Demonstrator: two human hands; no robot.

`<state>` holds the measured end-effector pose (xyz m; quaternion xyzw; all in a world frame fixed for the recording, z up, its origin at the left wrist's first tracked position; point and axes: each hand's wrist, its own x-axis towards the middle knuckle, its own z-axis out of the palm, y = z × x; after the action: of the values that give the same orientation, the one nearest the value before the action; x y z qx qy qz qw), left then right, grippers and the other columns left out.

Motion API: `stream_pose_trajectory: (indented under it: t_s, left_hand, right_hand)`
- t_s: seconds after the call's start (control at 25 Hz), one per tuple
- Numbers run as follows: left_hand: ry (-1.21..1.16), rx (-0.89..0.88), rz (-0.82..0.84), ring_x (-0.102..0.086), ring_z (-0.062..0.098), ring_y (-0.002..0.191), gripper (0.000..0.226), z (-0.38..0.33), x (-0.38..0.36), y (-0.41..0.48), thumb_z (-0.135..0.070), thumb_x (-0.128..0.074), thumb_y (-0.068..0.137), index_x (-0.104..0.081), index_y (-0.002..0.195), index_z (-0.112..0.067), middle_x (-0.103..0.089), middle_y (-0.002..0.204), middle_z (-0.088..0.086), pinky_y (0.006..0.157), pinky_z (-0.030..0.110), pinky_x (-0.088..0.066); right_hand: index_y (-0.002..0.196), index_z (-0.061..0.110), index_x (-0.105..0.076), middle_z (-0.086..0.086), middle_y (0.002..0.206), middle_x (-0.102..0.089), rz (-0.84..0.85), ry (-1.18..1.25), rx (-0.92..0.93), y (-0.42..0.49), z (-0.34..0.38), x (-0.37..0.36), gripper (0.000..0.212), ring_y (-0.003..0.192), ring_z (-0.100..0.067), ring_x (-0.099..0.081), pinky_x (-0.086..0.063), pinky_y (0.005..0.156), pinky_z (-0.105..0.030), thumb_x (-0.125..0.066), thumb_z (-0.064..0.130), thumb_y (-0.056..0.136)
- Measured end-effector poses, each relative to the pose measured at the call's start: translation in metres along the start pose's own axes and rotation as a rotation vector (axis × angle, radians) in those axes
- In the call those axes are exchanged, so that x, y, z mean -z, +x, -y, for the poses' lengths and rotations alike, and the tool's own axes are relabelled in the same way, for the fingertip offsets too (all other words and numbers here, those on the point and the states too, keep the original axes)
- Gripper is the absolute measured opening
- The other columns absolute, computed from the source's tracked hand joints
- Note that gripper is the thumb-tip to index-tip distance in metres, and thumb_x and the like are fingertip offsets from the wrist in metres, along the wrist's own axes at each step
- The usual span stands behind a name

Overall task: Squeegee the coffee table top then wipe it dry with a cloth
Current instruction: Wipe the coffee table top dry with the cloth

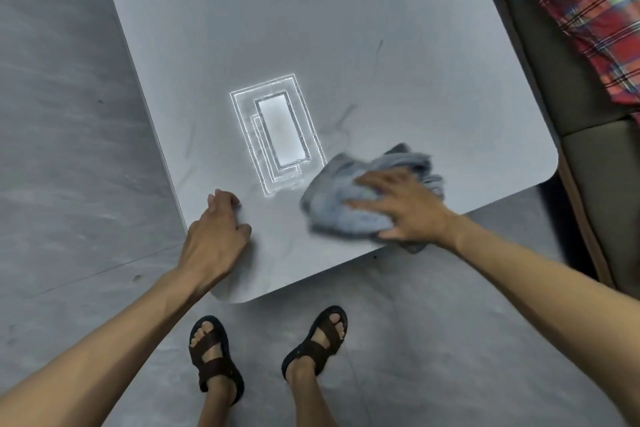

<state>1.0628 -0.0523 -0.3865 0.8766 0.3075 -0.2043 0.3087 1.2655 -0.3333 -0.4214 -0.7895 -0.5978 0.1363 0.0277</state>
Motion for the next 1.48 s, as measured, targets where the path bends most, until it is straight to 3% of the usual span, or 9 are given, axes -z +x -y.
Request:
stream_pose_trajectory:
  t_s: [0.16, 0.28, 0.4, 0.68, 0.8, 1.0, 1.08, 1.24, 1.48]
  left_hand:
    - [-0.025, -0.026, -0.025, -0.052, 0.024, 0.070, 0.027, 0.007, 0.000, -0.001, -0.017, -0.048, 0.084, -0.032, 0.103, -0.026, -0.058, 0.099, 0.005, 0.068, 0.037, -0.037]
    - [-0.103, -0.016, -0.128, -0.058, 0.025, 0.079, 0.033, 0.023, 0.002, -0.002, -0.013, -0.049, 0.085, -0.037, 0.114, -0.025, -0.064, 0.116, 0.002, 0.071, 0.035, -0.043]
    - [-0.222, 0.068, -0.269, -0.059, 0.022, 0.082, 0.042, 0.040, 0.010, 0.002, -0.011, -0.049, 0.085, -0.039, 0.124, -0.023, -0.060, 0.115, -0.002, 0.069, 0.033, -0.041]
    - [-0.262, 0.099, -0.310, -0.056, 0.026, 0.080, 0.048, 0.051, 0.024, 0.008, -0.010, -0.052, 0.083, -0.032, 0.125, -0.022, -0.061, 0.108, 0.010, 0.063, 0.031, -0.040]
    - [-0.171, -0.018, -0.173, -0.054, 0.028, 0.100, 0.047, 0.038, 0.015, 0.008, -0.012, -0.054, 0.083, -0.033, 0.125, -0.018, -0.051, 0.120, 0.005, 0.075, 0.034, -0.041]
    - [-0.038, -0.016, -0.117, -0.054, 0.028, 0.096, 0.044, 0.032, 0.015, 0.019, -0.019, -0.053, 0.081, -0.036, 0.122, -0.016, -0.045, 0.118, 0.006, 0.073, 0.036, -0.042]
    - [-0.062, -0.003, -0.110, -0.055, 0.026, 0.089, 0.045, 0.038, 0.019, 0.021, -0.018, -0.054, 0.081, -0.036, 0.122, -0.018, -0.054, 0.116, 0.006, 0.072, 0.034, -0.040]
    - [-0.281, 0.074, -0.225, -0.062, 0.026, 0.086, 0.046, 0.053, 0.028, 0.014, -0.011, -0.053, 0.083, -0.038, 0.126, -0.022, -0.062, 0.120, 0.002, 0.068, 0.030, -0.042]
    - [-0.317, 0.119, -0.351, -0.051, 0.010, 0.060, 0.047, 0.064, 0.030, -0.001, -0.010, -0.053, 0.084, -0.035, 0.125, -0.022, -0.055, 0.081, 0.002, 0.048, 0.022, -0.032]
  right_hand:
    - [0.128, 0.022, -0.059, -0.016, 0.133, -0.049, -0.400, 0.054, -1.251, 0.015, -0.041, 0.008, 0.052, 0.116, -0.036, -0.046, -0.032, 0.099, -0.046, -0.055, 0.045, 0.081]
    - [0.124, 0.031, -0.060, -0.016, 0.128, -0.049, -0.441, 0.082, -1.626, 0.086, -0.020, 0.018, 0.045, 0.112, -0.036, -0.046, -0.031, 0.093, -0.045, -0.053, 0.050, 0.083]
    - [0.130, 0.036, -0.054, -0.014, 0.127, -0.047, -0.419, 0.045, -1.220, 0.145, 0.047, 0.008, 0.050, 0.114, -0.034, -0.043, -0.031, 0.095, -0.046, -0.053, 0.054, 0.083]
    - [0.137, 0.033, -0.050, -0.015, 0.125, -0.051, 0.067, -0.063, 0.405, 0.158, 0.138, -0.004, 0.065, 0.111, -0.030, -0.046, -0.036, 0.094, -0.043, -0.059, 0.060, 0.079]
    - [0.134, 0.033, -0.054, -0.015, 0.124, -0.054, -0.037, -0.069, 0.252, 0.124, 0.059, 0.010, 0.061, 0.107, -0.032, -0.050, -0.038, 0.090, -0.043, -0.063, 0.054, 0.077]
    - [0.123, 0.023, -0.057, -0.020, 0.125, -0.048, -0.306, -0.040, -1.253, 0.081, -0.048, 0.025, 0.048, 0.113, -0.042, -0.044, -0.031, 0.094, -0.054, -0.049, 0.047, 0.082]
    - [0.120, 0.025, -0.062, -0.019, 0.122, -0.047, -0.307, 0.011, -1.522, 0.109, -0.048, 0.030, 0.046, 0.114, -0.040, -0.042, -0.029, 0.095, -0.053, -0.045, 0.051, 0.086]
    - [0.125, 0.030, -0.056, -0.020, 0.124, -0.050, -0.366, -0.016, -1.224, 0.180, 0.024, 0.023, 0.044, 0.112, -0.038, -0.045, -0.030, 0.092, -0.049, -0.049, 0.048, 0.086]
    - [0.129, 0.034, -0.054, -0.015, 0.121, -0.053, -0.080, -0.021, 0.016, 0.176, 0.162, -0.003, 0.054, 0.108, -0.032, -0.047, -0.037, 0.092, -0.046, -0.058, 0.052, 0.079]
